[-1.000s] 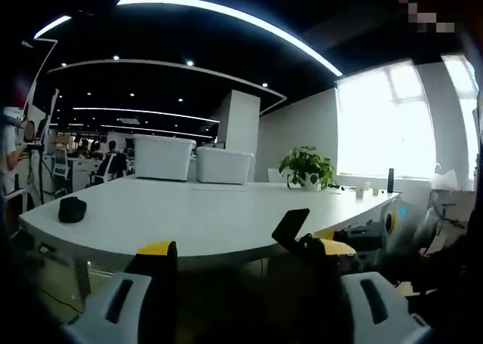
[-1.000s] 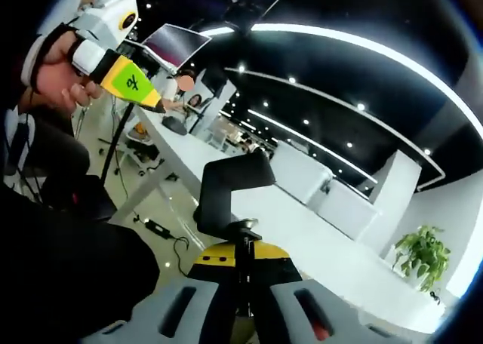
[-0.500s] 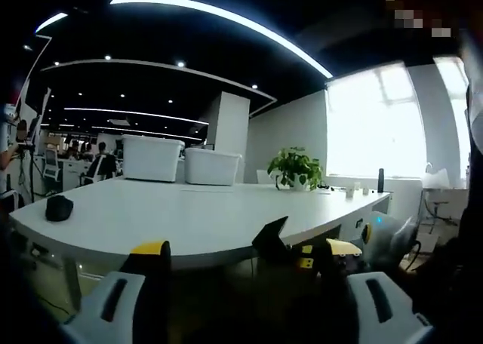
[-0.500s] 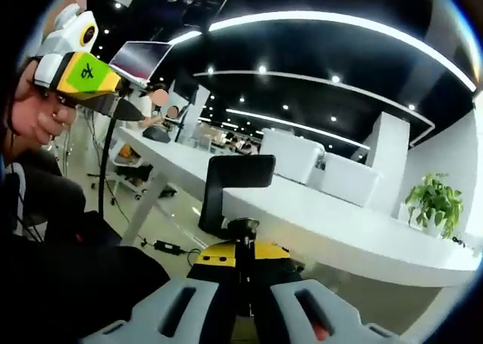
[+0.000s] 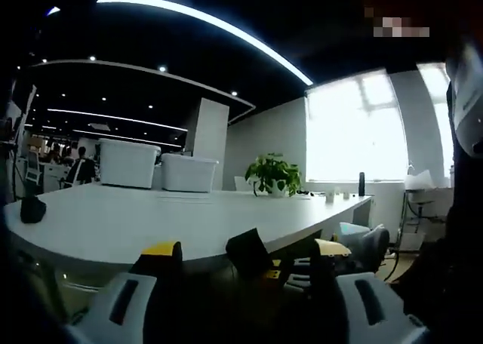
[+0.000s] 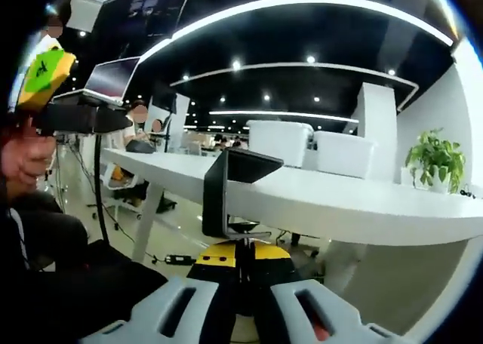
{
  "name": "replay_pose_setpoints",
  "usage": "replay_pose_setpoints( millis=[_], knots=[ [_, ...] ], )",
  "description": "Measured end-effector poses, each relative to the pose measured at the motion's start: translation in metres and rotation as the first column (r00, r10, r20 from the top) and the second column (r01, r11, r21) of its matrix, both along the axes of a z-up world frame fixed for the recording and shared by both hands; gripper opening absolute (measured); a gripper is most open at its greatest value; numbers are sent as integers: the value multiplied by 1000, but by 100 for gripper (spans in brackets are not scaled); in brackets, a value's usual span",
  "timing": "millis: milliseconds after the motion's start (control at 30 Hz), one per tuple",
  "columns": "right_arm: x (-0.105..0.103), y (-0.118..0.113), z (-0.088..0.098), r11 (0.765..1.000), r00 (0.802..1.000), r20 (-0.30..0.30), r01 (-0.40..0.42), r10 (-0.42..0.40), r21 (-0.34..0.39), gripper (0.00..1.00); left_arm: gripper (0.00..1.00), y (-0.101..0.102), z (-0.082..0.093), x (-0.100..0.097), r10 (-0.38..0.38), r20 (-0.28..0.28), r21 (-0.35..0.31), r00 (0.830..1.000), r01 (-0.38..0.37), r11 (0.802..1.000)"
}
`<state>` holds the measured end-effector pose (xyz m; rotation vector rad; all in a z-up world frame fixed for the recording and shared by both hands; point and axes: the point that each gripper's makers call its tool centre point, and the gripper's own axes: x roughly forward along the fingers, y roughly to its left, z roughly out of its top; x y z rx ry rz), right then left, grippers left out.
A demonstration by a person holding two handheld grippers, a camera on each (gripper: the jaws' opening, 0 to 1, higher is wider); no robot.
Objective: Clamp the fixed fixture on the desktop, loosen the retaining clip, secure it to the edge of the desk, and tighten the retaining clip.
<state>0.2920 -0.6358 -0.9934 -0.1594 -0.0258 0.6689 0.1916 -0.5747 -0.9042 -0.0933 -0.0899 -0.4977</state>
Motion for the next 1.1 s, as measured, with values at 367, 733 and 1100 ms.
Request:
replay_pose_setpoints(
  millis=[367,733,1100],
  knots=[
    [23,5,-20,992,986,-165,11,11,129,2,26,-8,-18,5,-30,-79,0,996,30,1000],
    [37,1,-24,989,985,-170,4,22,150,3,23,-40,-21,15,-114,-85,-39,990,111,993],
    [38,16,-26,950,939,-235,-194,252,246,5,7,-95,-22,39,-356,-60,43,932,359,932]
  ],
)
